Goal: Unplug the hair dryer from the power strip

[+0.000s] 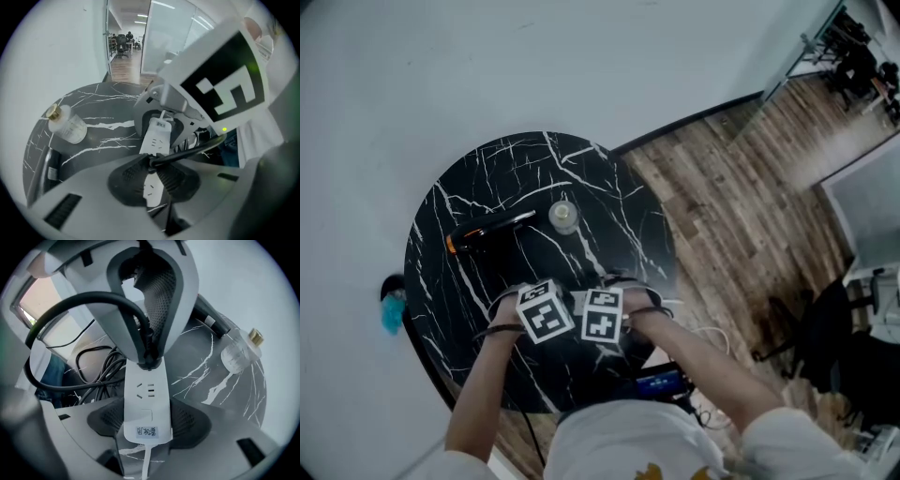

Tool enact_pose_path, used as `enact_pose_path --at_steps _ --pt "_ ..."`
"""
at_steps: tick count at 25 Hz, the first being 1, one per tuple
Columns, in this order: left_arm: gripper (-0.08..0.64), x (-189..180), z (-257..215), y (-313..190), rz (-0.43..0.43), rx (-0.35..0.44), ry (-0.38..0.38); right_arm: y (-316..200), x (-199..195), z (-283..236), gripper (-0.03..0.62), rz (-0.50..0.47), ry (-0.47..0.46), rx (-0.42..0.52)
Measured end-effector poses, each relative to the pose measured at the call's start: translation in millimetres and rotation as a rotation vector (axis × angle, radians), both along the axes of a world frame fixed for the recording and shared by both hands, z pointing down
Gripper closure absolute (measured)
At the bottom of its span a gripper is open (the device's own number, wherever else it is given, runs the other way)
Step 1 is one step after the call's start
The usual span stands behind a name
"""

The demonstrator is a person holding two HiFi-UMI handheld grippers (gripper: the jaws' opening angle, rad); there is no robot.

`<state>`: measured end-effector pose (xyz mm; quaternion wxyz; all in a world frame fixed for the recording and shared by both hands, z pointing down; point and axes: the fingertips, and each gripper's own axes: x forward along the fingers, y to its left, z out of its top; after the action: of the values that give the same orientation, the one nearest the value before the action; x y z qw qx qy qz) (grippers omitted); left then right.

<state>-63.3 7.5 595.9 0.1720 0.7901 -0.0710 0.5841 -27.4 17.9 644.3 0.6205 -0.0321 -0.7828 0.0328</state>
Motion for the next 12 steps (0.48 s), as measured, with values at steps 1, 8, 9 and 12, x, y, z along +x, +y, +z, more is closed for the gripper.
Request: enact_pose_path --at_steps 1,8,9,12 --pt "0.505 0.1 0.4 0.5 -0.008 -0.017 0.009 0.6 0.2 0.6 0.322 -0.012 0.005 0.008" --pt "0.506 2.0 -2.4 -0.3 0.021 0.023 -0.009 -0.9 0.3 0.0 0.322 0.029 -0.022 -0.003" --pt "0.506 1.9 -2.4 -0.1 0.031 0.034 -0.022 -1.6 0.1 -0.4 0.322 0.024 -0.018 -0.003" --pt "0.508 0.2 -2.9 -5.8 0.004 -0.009 -0.002 -0.3 0.9 0.7 0.322 -0.017 -0.014 0.022"
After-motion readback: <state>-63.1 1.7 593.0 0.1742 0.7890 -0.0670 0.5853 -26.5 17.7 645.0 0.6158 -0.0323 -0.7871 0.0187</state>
